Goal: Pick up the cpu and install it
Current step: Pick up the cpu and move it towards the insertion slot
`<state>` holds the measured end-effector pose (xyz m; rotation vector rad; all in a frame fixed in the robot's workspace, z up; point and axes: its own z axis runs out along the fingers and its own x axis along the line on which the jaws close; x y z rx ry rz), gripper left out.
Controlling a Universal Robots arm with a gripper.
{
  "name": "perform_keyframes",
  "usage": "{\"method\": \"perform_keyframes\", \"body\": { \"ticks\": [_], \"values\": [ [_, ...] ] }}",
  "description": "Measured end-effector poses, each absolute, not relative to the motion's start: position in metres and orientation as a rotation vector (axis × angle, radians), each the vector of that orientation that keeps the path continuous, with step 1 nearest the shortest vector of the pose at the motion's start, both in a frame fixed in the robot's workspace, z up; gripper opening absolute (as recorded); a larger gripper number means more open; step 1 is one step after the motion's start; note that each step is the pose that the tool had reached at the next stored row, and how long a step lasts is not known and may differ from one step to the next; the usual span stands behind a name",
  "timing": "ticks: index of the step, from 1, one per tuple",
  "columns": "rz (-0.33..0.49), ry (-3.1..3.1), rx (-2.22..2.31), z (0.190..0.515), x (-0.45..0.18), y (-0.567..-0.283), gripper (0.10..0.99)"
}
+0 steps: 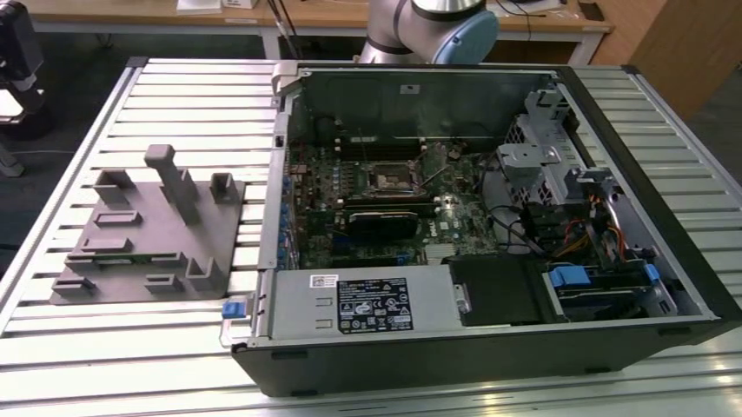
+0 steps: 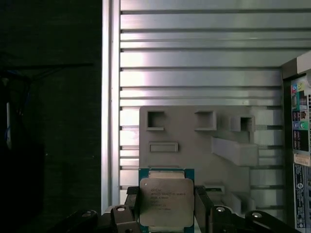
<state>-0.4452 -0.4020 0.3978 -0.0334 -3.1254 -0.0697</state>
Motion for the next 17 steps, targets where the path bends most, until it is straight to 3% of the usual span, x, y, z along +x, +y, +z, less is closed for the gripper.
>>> {"method": "perform_keyframes", "body": {
  "ticks": [17],
  "values": [
    [-0.070, -3.125, -0.033, 0.420, -0.434, -0.401, 0.541]
  ]
}}
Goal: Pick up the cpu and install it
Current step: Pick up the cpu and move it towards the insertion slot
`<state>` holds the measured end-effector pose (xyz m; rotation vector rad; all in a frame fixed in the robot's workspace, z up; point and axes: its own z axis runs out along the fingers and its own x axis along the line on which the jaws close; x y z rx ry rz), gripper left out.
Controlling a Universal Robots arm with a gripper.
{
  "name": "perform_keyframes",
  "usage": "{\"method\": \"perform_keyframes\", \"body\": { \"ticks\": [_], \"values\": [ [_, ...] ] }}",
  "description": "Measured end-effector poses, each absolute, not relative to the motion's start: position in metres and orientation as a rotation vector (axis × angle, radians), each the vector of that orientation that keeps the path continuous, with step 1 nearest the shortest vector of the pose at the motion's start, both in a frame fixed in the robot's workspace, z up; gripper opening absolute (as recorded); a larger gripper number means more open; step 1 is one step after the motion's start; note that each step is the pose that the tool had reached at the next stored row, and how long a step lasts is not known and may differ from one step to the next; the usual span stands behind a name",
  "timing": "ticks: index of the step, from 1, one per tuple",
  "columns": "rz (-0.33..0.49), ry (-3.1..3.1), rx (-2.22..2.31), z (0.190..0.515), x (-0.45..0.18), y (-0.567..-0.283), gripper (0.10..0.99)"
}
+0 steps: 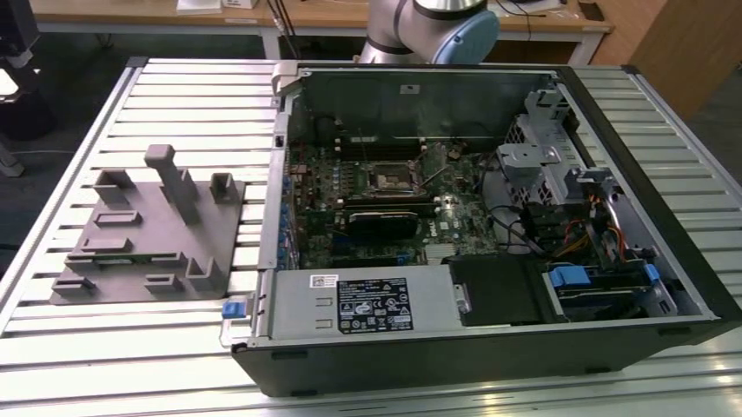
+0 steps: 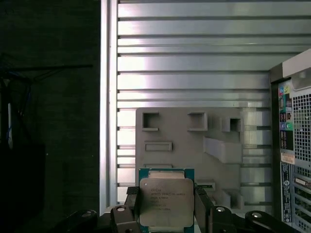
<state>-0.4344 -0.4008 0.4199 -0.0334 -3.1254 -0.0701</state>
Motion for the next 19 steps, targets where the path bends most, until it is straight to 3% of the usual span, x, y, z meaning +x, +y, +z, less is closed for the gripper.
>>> {"method": "perform_keyframes", "body": {
  "ticks": [19],
  "values": [
    [-0.070, -3.125, -0.033, 0.419, -0.403, -0.400, 0.541]
  ]
}}
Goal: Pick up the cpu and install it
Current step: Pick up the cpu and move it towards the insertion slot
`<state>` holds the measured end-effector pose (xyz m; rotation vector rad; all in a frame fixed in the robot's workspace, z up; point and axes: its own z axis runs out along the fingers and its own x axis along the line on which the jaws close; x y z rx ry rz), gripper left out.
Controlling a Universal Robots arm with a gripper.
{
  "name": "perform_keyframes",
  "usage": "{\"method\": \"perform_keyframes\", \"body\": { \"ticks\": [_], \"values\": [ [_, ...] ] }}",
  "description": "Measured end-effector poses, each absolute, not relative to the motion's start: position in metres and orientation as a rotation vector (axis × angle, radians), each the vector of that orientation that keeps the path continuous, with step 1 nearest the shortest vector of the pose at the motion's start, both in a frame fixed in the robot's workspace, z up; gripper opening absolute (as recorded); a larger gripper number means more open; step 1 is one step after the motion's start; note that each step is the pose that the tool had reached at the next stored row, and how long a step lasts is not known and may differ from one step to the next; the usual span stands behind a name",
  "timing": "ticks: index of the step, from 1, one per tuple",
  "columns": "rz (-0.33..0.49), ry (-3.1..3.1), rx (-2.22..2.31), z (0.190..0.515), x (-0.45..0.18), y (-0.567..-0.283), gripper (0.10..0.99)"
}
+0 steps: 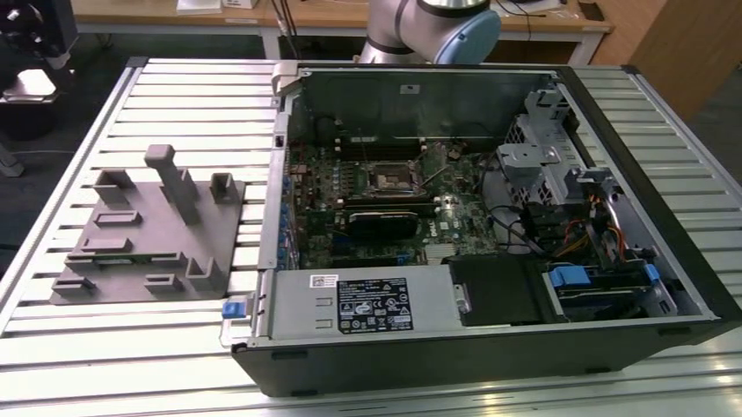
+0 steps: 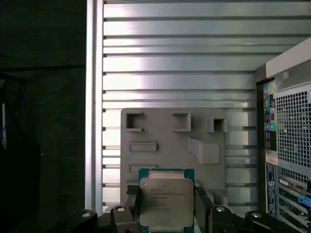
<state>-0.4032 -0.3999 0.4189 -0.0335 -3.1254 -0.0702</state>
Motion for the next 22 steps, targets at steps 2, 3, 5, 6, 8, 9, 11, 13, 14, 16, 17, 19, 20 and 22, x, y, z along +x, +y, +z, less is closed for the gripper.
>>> {"method": "perform_keyframes", "body": {
  "ticks": [2, 3, 5, 6, 8, 9, 11, 13, 14, 16, 17, 19, 20, 22],
  "values": [
    [-0.070, -3.125, -0.033, 0.419, -0.400, -0.400, 0.541],
    [-0.070, -3.125, -0.033, 0.419, -0.398, -0.400, 0.541],
    [-0.070, -3.125, -0.033, 0.419, -0.395, -0.400, 0.541],
    [-0.070, -3.125, -0.034, 0.418, -0.393, -0.399, 0.541],
    [-0.070, -3.125, -0.033, 0.418, -0.389, -0.399, 0.541],
    [-0.070, -3.125, -0.033, 0.418, -0.388, -0.399, 0.541],
    [-0.070, -3.125, -0.033, 0.418, -0.384, -0.399, 0.541],
    [-0.070, -3.125, -0.033, 0.418, -0.380, -0.399, 0.541],
    [-0.070, -3.126, -0.033, 0.418, -0.379, -0.399, 0.541],
    [-0.070, -3.125, -0.033, 0.418, -0.375, -0.399, 0.541],
    [-0.070, -3.125, -0.033, 0.418, -0.373, -0.399, 0.541],
    [-0.070, -3.125, -0.033, 0.418, -0.369, -0.398, 0.541],
    [-0.070, -3.125, -0.034, 0.418, -0.367, -0.398, 0.541],
    [-0.070, -3.125, -0.033, 0.418, -0.363, -0.398, 0.541]
  ]
}}
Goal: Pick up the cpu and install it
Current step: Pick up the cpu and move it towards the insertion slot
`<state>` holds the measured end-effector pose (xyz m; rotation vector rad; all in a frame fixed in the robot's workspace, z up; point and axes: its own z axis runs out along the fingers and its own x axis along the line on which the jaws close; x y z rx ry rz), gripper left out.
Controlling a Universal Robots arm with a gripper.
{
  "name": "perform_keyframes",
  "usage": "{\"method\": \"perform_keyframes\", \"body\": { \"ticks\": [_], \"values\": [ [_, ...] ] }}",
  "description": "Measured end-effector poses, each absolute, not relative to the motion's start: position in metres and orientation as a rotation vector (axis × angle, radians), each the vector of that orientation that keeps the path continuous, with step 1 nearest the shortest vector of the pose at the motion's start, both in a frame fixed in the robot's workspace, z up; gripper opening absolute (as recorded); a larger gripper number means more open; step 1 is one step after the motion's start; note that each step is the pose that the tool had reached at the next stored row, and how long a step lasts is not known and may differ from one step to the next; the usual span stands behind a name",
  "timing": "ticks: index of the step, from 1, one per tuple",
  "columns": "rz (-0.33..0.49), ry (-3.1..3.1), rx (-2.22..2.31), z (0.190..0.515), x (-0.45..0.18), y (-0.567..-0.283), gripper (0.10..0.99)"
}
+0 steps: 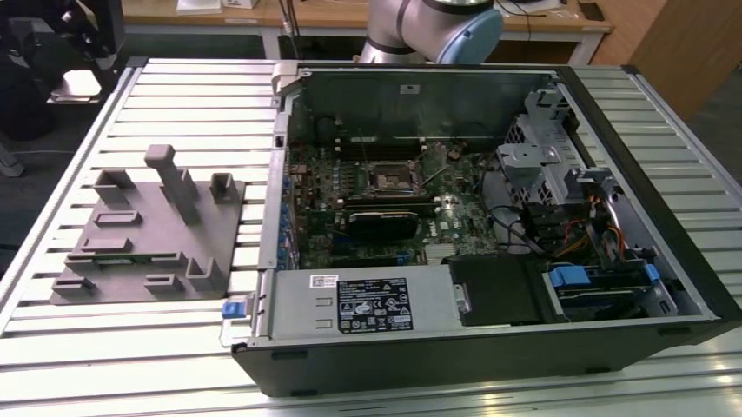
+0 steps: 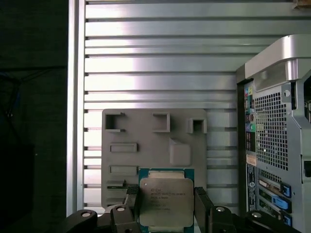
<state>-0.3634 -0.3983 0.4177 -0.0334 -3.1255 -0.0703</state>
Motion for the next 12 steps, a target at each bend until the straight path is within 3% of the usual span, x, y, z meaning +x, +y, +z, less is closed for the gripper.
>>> {"method": "perform_keyframes", "body": {
  "ticks": [12],
  "values": [
    [-0.070, -3.125, -0.033, 0.417, -0.339, -0.398, 0.541]
  ]
}}
